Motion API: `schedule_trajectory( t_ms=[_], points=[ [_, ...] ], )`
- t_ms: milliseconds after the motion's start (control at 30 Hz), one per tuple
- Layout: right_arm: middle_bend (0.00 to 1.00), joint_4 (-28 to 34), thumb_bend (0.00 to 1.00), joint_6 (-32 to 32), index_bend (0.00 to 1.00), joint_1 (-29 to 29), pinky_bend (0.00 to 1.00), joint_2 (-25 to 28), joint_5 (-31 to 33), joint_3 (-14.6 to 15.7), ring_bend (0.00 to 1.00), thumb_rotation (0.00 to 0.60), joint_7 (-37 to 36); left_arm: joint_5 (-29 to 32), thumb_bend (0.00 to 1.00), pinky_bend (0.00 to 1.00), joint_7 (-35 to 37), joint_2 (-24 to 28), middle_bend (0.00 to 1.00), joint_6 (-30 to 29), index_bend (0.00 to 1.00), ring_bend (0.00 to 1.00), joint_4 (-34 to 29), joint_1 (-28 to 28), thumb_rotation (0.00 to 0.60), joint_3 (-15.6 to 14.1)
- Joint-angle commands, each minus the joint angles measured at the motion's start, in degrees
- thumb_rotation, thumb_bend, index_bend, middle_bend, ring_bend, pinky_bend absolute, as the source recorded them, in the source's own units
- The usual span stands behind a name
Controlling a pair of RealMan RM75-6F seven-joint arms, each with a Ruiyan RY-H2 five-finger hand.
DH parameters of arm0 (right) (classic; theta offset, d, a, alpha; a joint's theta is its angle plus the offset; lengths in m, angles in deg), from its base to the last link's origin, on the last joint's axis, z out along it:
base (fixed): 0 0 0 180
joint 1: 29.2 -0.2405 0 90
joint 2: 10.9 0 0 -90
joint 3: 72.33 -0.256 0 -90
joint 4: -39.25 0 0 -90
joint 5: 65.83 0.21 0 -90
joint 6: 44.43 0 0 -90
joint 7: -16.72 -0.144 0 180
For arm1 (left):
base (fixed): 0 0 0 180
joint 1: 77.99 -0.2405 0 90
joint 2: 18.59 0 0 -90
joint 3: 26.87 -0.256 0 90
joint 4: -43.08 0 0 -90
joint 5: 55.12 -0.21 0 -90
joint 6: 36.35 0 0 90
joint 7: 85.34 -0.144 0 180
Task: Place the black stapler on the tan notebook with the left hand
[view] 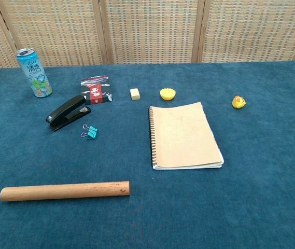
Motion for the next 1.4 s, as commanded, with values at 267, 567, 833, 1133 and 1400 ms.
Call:
schedule_trajectory(
  t_ms=[267, 567, 833, 1133, 1400],
  points=[
    [0.00, 0.0, 0.00, 0.1, 0.00, 0.3, 0.00, 0.4, 0.7, -0.2, 0.00, 0.600, -1.1, 3.4, 0.00, 0.00, -2.1, -0.8, 0.00, 6.0, 0.00, 0.00, -1.9, 4.0, 0.600, 2.6],
    [0.00, -0.1, 0.00, -2.7, 0.00, -0.6, 0.00, 0.8, 3.0, -0.7, 0.00, 0.600, -2.2, 27.2, 0.00, 0.00, -10.1, -9.2, 0.00, 30.6, 0.00, 0.00, -2.9, 22.3, 0.600, 14.6],
    [0.00, -0.4, 0.00, -6.4, 0.00, -1.7, 0.00, 0.9, 6.6, -1.6, 0.00, 0.600, -2.5, 46.9, 0.00, 0.00, -15.9, -20.1, 0.00, 39.1, 0.00, 0.00, 5.5, 34.4, 0.600, 20.6],
    [0.00, -1.3, 0.00, -10.2, 0.00, -2.5, 0.00, 1.1, 9.5, -1.9, 0.00, 0.600, -4.7, 65.5, 0.00, 0.00, -24.3, -30.2, 0.00, 40.8, 0.00, 0.00, 15.4, 44.8, 0.600, 22.3],
    [0.00, -1.8, 0.00, -11.5, 0.00, -2.8, 0.00, 0.9, 10.1, -1.8, 0.00, 0.600, -4.8, 75.9, 0.01, 0.18, -27.5, -37.6, 0.05, 36.0, 0.10, 0.04, 23.8, 49.4, 0.600, 24.3]
  ],
)
